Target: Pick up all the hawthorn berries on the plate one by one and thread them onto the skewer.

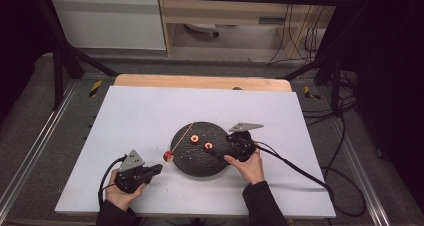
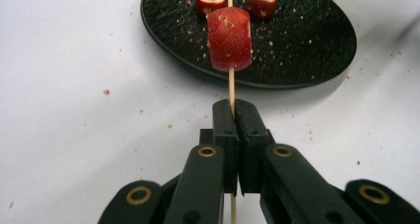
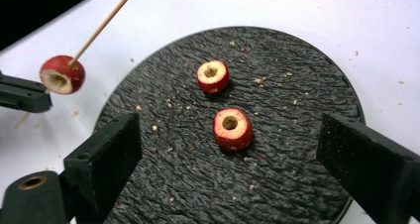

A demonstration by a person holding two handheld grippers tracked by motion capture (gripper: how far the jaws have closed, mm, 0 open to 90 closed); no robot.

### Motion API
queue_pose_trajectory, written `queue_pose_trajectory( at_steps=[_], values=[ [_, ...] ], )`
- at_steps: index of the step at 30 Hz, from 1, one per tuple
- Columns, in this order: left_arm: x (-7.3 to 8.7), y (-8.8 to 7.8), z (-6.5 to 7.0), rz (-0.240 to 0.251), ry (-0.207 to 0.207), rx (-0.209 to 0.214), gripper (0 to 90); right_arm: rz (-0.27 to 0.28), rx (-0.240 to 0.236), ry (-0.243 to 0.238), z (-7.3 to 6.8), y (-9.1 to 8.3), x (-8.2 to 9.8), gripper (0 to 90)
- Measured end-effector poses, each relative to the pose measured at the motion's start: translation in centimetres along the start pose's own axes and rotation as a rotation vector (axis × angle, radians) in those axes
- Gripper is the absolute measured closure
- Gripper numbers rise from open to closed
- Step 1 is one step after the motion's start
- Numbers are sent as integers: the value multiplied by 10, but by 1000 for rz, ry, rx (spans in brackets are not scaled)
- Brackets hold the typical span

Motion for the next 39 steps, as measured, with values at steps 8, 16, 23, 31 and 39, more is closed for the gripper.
queue_pose_trajectory(
  at_steps=[8, 16, 23, 31, 39],
  values=[
    [5, 0, -5, -10, -3, -4, 881, -117, 25, -57, -1, 13, -18, 160],
    [6, 0, -5, -17, 0, -2, 881, -333, 38, -83, 1, 32, -12, 255],
    [6, 1, -5, -19, 0, 0, 881, -422, 39, -106, 5, 44, -10, 371],
    [6, 0, -5, -19, 1, 2, 881, -480, 20, -101, 7, 52, -9, 494],
    [6, 1, -4, -22, 1, 5, 881, -516, 8, -92, 10, 54, -6, 572]
  ],
)
Point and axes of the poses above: each handheld gripper's, and its own axes: y roughly forward along the jaws, x roughly out of its underside, z roughly to its right, the point moved 9 cm from there along y, roughly forward along the jaws, and after that the axes turned 6 degrees about -x, right-handed, at the moved point
